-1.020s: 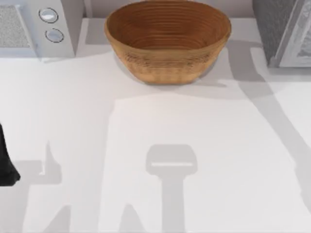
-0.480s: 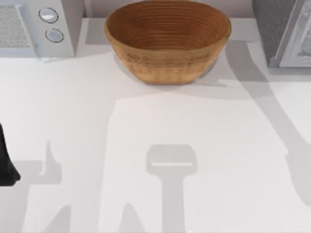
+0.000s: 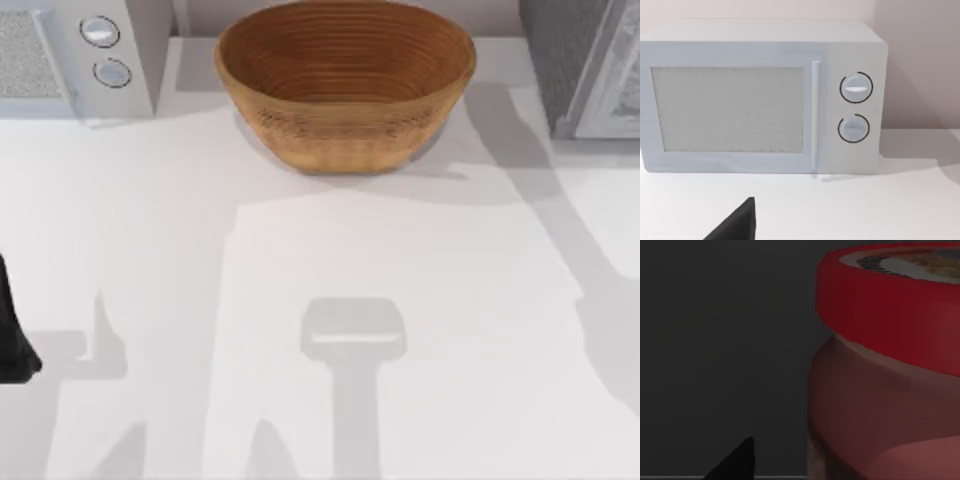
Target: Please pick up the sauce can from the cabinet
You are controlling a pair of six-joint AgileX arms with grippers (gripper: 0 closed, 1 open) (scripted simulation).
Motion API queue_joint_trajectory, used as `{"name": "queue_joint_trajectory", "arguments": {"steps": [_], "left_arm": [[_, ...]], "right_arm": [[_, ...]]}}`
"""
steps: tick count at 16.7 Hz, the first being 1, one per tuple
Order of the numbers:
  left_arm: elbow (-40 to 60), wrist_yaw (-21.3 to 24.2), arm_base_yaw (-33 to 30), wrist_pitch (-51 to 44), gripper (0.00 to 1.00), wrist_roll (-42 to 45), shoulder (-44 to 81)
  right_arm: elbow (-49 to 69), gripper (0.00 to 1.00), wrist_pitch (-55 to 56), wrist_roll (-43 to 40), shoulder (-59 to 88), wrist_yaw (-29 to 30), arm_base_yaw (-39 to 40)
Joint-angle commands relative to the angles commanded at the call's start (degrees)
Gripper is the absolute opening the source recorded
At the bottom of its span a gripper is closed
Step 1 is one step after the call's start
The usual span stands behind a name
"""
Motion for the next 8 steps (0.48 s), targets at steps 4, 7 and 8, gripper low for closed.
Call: {"name": "queue_joint_trajectory", "arguments": {"steps": [4, 7, 8], "left_arm": [[0.0, 0.0, 0.0, 0.0, 1.0, 0.0, 0.0], [0.0, 0.0, 0.0, 0.0, 1.0, 0.0, 0.0], [0.0, 0.0, 0.0, 0.0, 1.0, 0.0, 0.0]], "right_arm": [[0.0, 0.77, 0.0, 0.0, 0.0, 0.0, 0.0], [0.0, 0.55, 0.0, 0.0, 0.0, 0.0, 0.0], [0.0, 0.47, 0.0, 0.0, 0.0, 0.0, 0.0]]}}
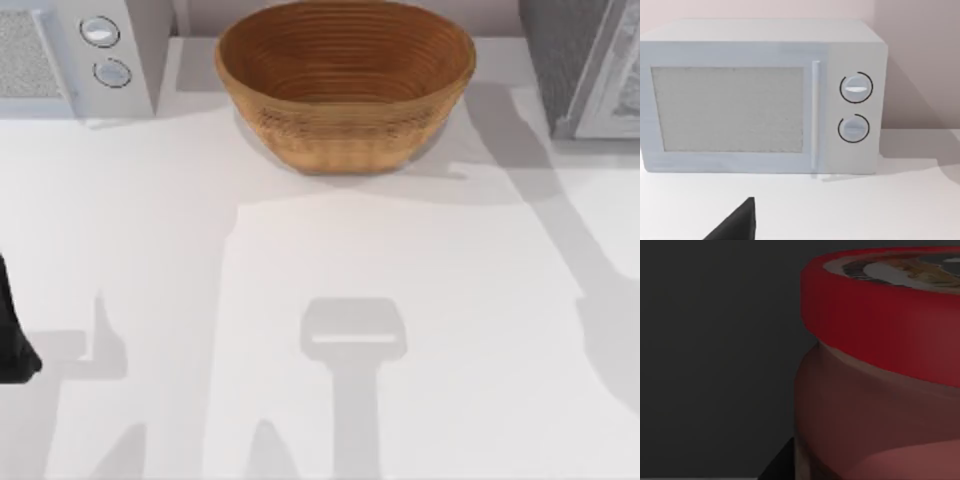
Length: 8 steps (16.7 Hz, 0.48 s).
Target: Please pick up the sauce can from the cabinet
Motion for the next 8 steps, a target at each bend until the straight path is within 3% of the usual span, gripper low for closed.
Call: {"name": "queue_joint_trajectory", "arguments": {"steps": [6, 8], "left_arm": [[0.0, 0.0, 0.0, 0.0, 1.0, 0.0, 0.0], [0.0, 0.0, 0.0, 0.0, 1.0, 0.0, 0.0]], "right_arm": [[0.0, 0.02, 0.0, 0.0, 0.0, 0.0, 0.0], [0.0, 0.0, 0.0, 0.0, 0.0, 0.0, 0.0]]}}
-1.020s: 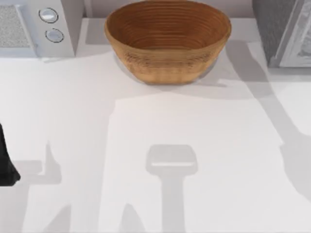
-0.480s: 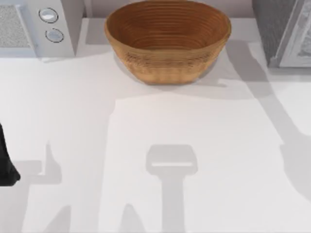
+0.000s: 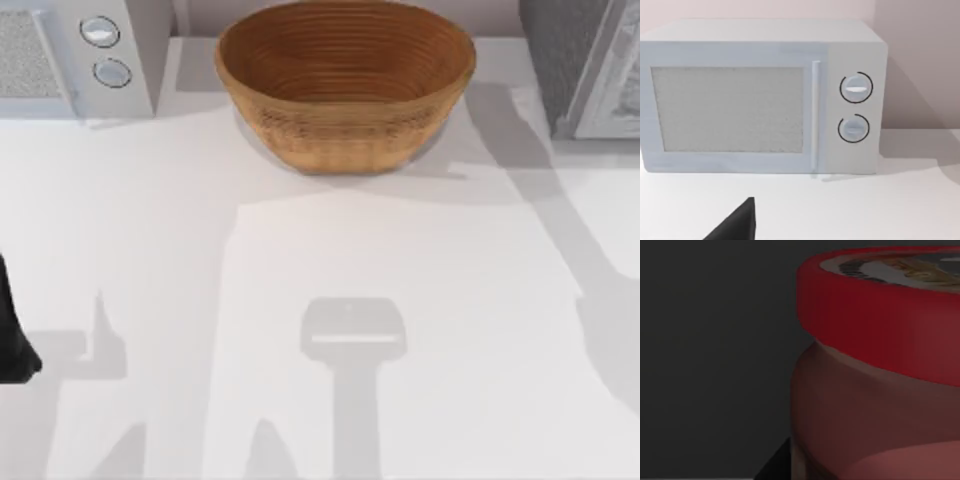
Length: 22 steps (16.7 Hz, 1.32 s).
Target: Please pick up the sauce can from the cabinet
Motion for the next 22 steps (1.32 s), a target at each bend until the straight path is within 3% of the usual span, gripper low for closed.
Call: {"name": "queue_joint_trajectory", "arguments": {"steps": [9, 18, 22], "left_arm": [[0.0, 0.0, 0.0, 0.0, 1.0, 0.0, 0.0], [0.0, 0.0, 0.0, 0.0, 1.0, 0.0, 0.0], [0.0, 0.0, 0.0, 0.0, 1.0, 0.0, 0.0]], "right_arm": [[-0.4, 0.0, -0.9, 0.2, -1.0, 0.7, 0.9], [-5.6, 0.0, -16.4, 0.4, -21.9, 15.3, 15.9], [-5.9, 0.0, -17.4, 0.4, -23.0, 16.4, 16.9]]}}
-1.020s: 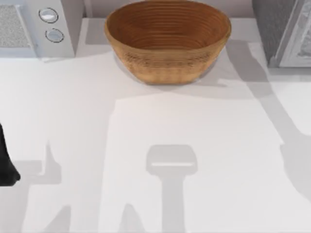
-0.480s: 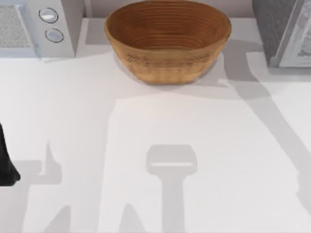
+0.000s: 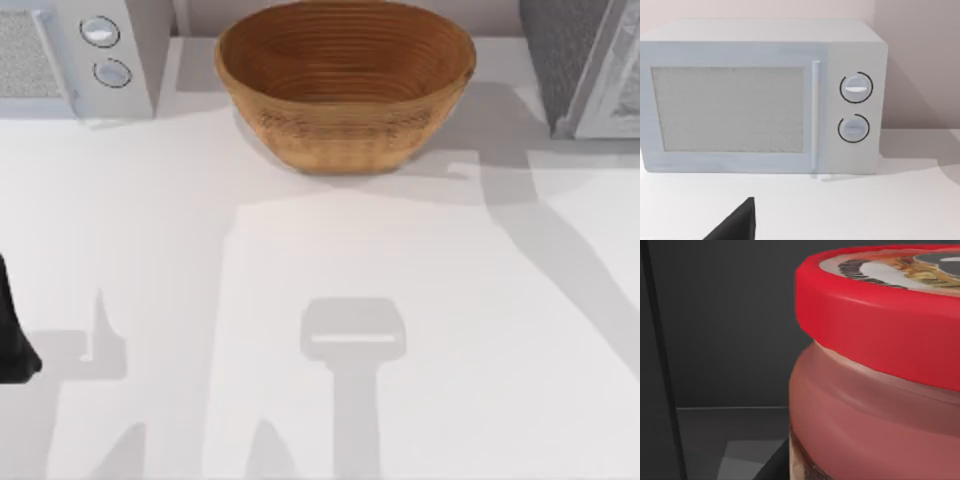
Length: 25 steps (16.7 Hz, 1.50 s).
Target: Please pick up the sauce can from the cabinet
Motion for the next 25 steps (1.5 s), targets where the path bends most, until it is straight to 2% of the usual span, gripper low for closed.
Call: {"name": "queue_joint_trajectory", "arguments": {"steps": [5, 9, 13, 21, 25], "left_arm": [[0.0, 0.0, 0.0, 0.0, 1.0, 0.0, 0.0], [0.0, 0.0, 0.0, 0.0, 1.0, 0.0, 0.0], [0.0, 0.0, 0.0, 0.0, 1.0, 0.0, 0.0], [0.0, 0.0, 0.0, 0.0, 1.0, 0.0, 0.0], [0.0, 0.0, 0.0, 0.0, 1.0, 0.0, 0.0]], "right_arm": [[-3.3, 0.0, 1.7, 0.1, -2.8, -1.3, -1.3], [-16.6, 0.0, 6.4, 0.1, -12.0, -5.3, -5.1], [-39.1, 0.0, 13.2, -0.1, -25.7, -11.3, -10.9], [-93.6, 0.0, 29.7, -1.0, -58.6, -25.8, -25.0], [-113.3, 0.0, 37.0, -1.3, -73.0, -32.1, -31.0]]}}
